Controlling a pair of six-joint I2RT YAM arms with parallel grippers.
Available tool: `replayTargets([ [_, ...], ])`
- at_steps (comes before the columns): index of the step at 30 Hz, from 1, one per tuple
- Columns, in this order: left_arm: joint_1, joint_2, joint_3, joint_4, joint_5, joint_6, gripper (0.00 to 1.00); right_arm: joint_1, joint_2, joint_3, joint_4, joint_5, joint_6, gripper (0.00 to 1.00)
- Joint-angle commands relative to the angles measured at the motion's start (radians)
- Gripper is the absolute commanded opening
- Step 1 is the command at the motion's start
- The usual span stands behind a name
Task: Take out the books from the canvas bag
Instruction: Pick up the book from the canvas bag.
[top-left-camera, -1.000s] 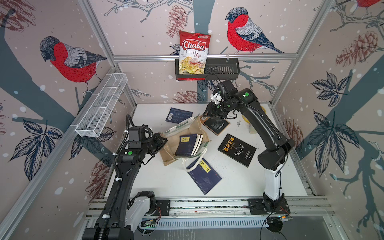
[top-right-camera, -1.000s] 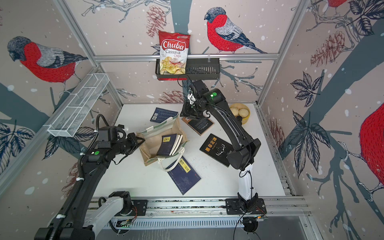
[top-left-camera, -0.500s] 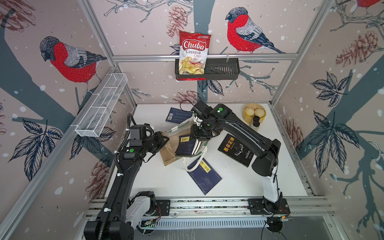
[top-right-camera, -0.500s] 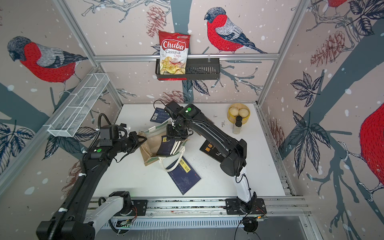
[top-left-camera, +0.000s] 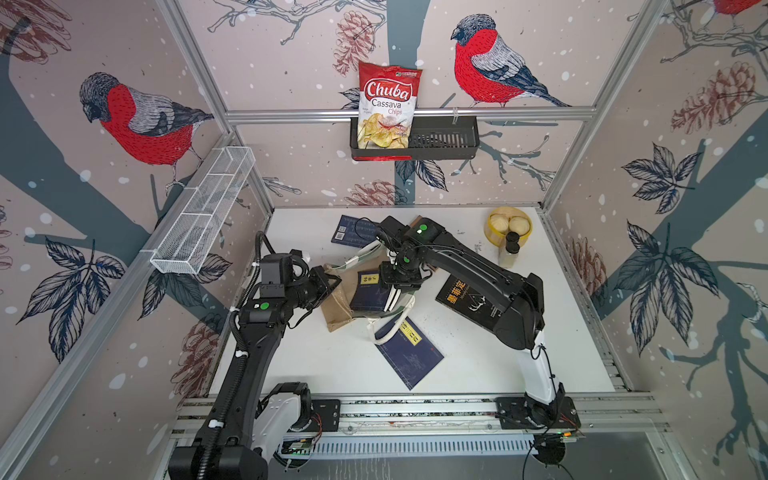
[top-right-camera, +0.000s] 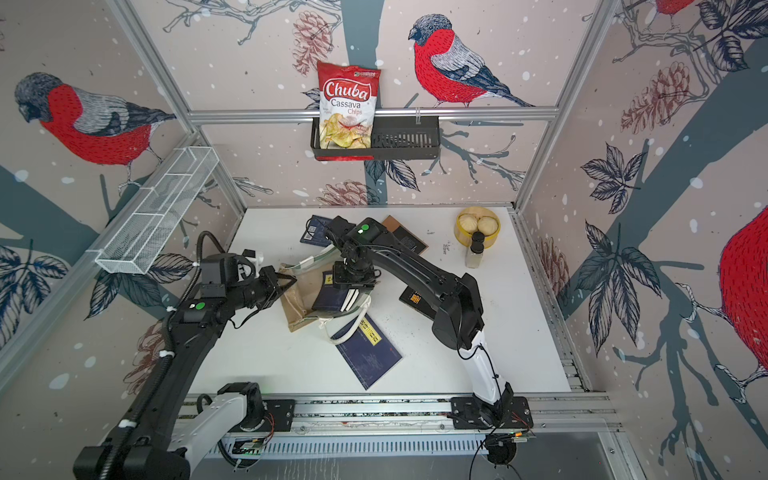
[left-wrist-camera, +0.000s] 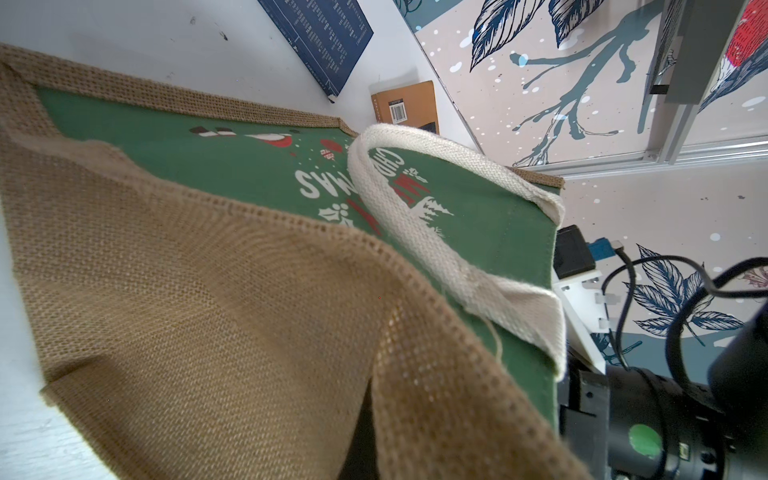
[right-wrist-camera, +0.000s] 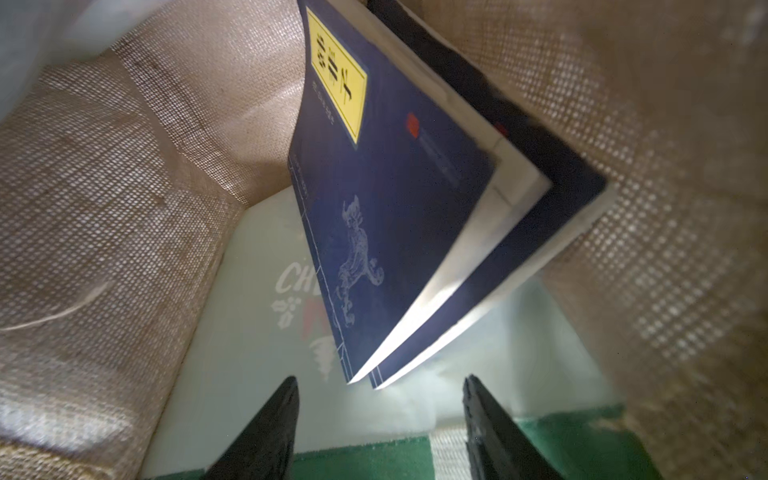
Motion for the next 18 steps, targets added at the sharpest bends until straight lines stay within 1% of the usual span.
replayTargets([
  [1,0.001,-0.002,-0.012,0.018,0.044,-0.026,0.00,-0.001,0.013,-0.007,-0.021,0.034,0.025,0.66],
  [4,0.001,-0.003,-0.021,0.037,0.055,-0.048,0.00,-0.003,0.021,-0.005,-0.010,0.038,0.036,0.69],
  [7,0.001,0.000,-0.025,0.047,0.060,-0.055,0.00,-0.008,0.027,0.004,0.017,0.020,0.034,0.69],
  [11,0.002,0.005,-0.022,0.052,0.070,-0.058,0.00,-0.008,0.035,0.042,0.055,-0.017,0.022,0.67],
  [15,0.002,0.007,-0.023,0.058,0.072,-0.062,0.00,-0.007,0.044,0.038,0.098,-0.071,0.010,0.66],
  [18,0.001,0.011,-0.023,0.067,0.079,-0.066,0.00,-0.004,0.052,0.039,0.123,-0.088,0.007,0.64],
])
